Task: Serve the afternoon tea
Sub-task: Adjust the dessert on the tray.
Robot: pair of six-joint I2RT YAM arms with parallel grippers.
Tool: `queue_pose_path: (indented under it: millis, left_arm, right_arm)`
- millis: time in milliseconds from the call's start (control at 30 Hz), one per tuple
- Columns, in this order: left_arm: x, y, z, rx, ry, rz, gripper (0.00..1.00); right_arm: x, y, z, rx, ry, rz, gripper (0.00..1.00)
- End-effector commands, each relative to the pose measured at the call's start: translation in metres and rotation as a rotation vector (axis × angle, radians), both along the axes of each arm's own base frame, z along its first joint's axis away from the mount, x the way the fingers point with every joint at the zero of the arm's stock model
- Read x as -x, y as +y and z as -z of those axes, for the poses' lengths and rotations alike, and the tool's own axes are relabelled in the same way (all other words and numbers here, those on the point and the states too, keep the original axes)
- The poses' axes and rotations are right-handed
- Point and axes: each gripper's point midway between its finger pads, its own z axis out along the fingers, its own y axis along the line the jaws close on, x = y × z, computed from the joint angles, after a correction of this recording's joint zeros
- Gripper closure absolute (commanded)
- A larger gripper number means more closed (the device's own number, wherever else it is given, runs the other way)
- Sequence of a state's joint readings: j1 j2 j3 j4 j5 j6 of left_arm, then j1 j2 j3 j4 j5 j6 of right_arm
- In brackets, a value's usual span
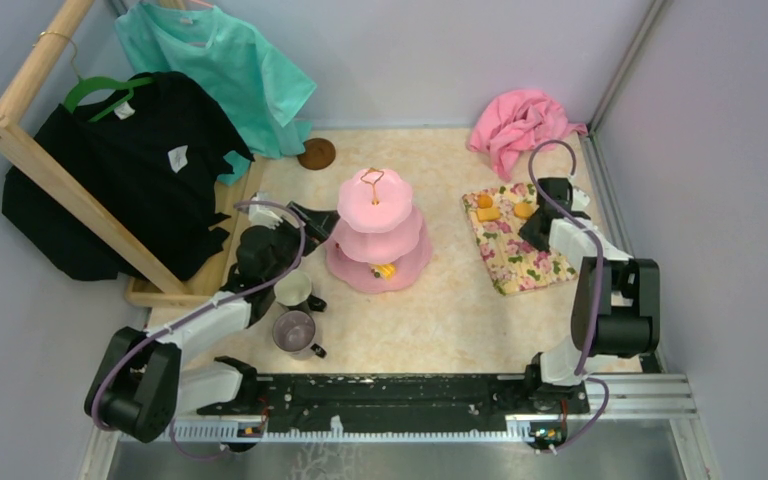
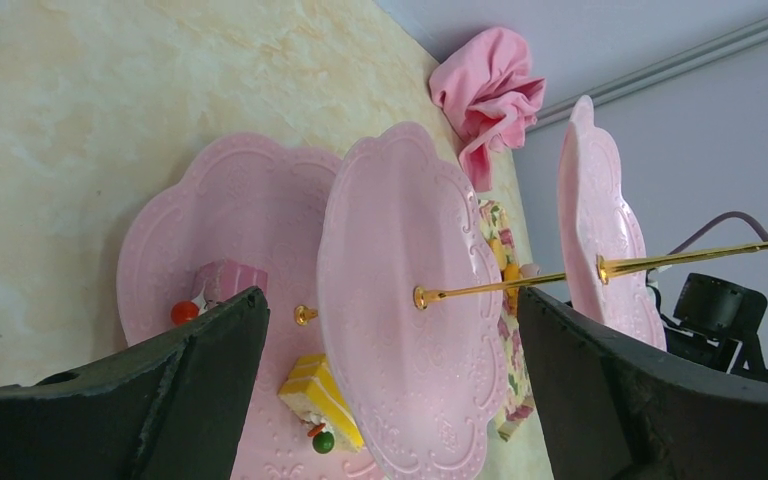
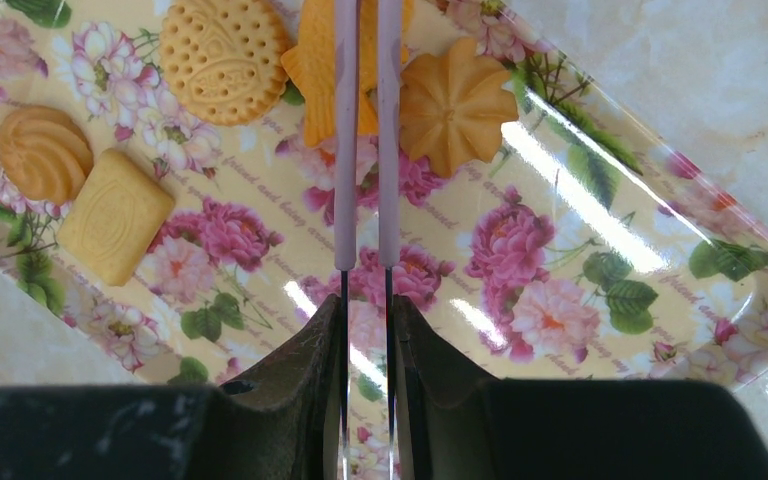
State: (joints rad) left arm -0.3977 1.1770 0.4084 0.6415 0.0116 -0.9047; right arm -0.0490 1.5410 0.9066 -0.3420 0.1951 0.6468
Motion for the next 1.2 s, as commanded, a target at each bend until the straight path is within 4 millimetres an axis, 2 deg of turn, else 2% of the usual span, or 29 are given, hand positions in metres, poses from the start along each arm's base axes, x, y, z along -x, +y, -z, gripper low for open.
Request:
queue_pose_path:
  millis: [0, 400, 833, 1033, 1167]
  left_arm:
    - [0.005, 0.001, -0.005, 0.003, -0.017, 0.005, 0.02]
    - [0.011, 0.002, -0.009, 0.011, -0.02, 0.01, 0.02]
    - [0.021, 0.004, -0.013, 0.018, -0.024, 0.013, 0.02]
    - [0.023, 0.006, -0.014, 0.014, -0.026, 0.004, 0.02]
    - [0.021, 0.005, -0.014, 0.011, -0.024, 0.006, 0.02]
  right_arm:
    - [0.0, 0.01, 0.001, -0.024, -0.012, -0.034, 1.0]
    - [0.019, 0.04, 0.006, -0.008, 0.0, -0.092, 1.0]
    - [0.039, 0.066, -0.005, -0.004, -0.024, -0.14, 1.0]
    - [0.038, 0.059, -0.019, 0.05, -0.044, -0.133, 1.0]
    - [0.025, 0.051, -0.037, 0.087, -0.072, -0.119, 1.0]
